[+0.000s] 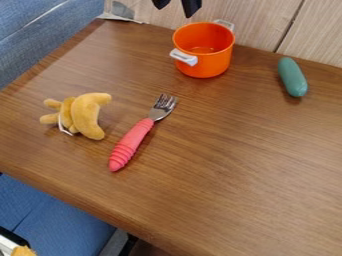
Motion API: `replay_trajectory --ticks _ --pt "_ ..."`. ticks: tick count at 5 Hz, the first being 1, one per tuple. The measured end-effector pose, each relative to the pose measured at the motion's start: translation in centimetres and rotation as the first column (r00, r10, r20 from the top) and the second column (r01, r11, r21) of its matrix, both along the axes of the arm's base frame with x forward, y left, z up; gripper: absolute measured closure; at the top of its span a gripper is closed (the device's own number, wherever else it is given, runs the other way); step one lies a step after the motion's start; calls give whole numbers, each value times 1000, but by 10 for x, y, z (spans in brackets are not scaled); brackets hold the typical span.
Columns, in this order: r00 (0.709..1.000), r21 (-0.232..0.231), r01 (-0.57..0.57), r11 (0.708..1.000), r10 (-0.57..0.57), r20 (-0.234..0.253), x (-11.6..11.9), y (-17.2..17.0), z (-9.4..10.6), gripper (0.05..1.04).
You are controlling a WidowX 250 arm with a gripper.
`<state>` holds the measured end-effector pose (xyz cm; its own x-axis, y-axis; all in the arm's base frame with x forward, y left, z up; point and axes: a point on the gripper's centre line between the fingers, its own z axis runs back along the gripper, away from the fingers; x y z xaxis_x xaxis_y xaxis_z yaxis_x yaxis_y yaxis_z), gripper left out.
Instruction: Move the blue object to the rigth of the red fork
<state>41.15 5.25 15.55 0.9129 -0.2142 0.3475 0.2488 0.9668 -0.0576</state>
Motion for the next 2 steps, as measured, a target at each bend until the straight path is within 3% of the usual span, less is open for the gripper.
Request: replay_trajectory --ticks 2 --pt "999 -17 -24 1000 23 -41 -7 -13 -17 83"
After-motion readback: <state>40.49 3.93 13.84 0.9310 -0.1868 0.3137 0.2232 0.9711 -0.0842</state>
